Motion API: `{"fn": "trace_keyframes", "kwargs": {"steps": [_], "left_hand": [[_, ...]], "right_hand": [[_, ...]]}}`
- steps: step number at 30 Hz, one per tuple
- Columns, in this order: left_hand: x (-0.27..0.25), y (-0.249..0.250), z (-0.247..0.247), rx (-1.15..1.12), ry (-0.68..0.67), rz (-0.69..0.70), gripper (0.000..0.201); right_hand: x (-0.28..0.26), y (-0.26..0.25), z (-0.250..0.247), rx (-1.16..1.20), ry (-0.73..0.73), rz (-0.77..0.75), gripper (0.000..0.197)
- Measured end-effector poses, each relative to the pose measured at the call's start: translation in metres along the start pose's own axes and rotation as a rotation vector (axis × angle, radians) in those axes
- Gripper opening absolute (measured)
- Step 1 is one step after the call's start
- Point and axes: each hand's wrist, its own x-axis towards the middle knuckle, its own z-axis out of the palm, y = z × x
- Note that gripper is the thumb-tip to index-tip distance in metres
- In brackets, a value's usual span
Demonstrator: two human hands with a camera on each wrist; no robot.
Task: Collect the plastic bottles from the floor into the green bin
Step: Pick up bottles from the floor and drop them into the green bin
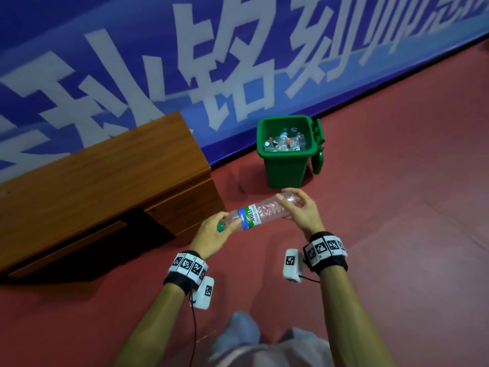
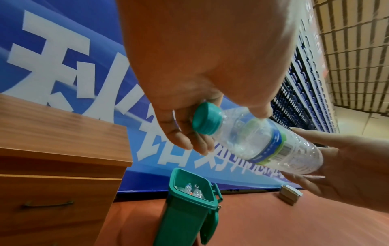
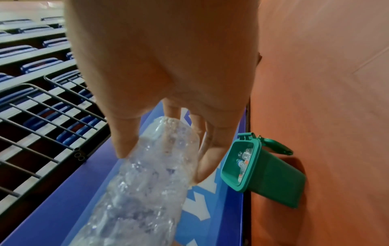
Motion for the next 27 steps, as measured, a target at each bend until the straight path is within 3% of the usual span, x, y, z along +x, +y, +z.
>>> {"fn": "trace_keyframes", "kwargs": {"steps": [4, 12, 16, 21, 24, 27], "left_hand": [[0.064, -0.012, -0.007, -0.015, 0.030, -0.030, 0.050], [0.273, -0.029, -0.007, -0.008, -0.013, 0.077, 0.035], [0.392, -0.007, -0.008, 0.048, -0.122, 0.146, 0.036], [0.505, 0.019, 0.001, 0.268, -0.291, 0.215, 0.071], [0.547, 0.034, 0.010, 0.340, -0.399, 0.189, 0.060], [0.590, 0.030, 0.022, 0.379, -0.414, 0.129, 0.056]], "right_hand": [[0.073, 0.006, 0.012, 0.005, 0.039, 0.049, 0.033], [0.258, -0.014, 0.005, -0.098, 0.010, 0.079, 0.042], [0.345, -0.042, -0.010, -0.174, 0.174, 0.081, 0.048], [0.419, -0.063, -0.025, -0.136, 0.353, 0.143, 0.041], [0.462, -0.056, -0.036, -0.126, 0.378, 0.175, 0.034], [0.518, -0.027, -0.051, -0.158, 0.389, 0.246, 0.041]]}}
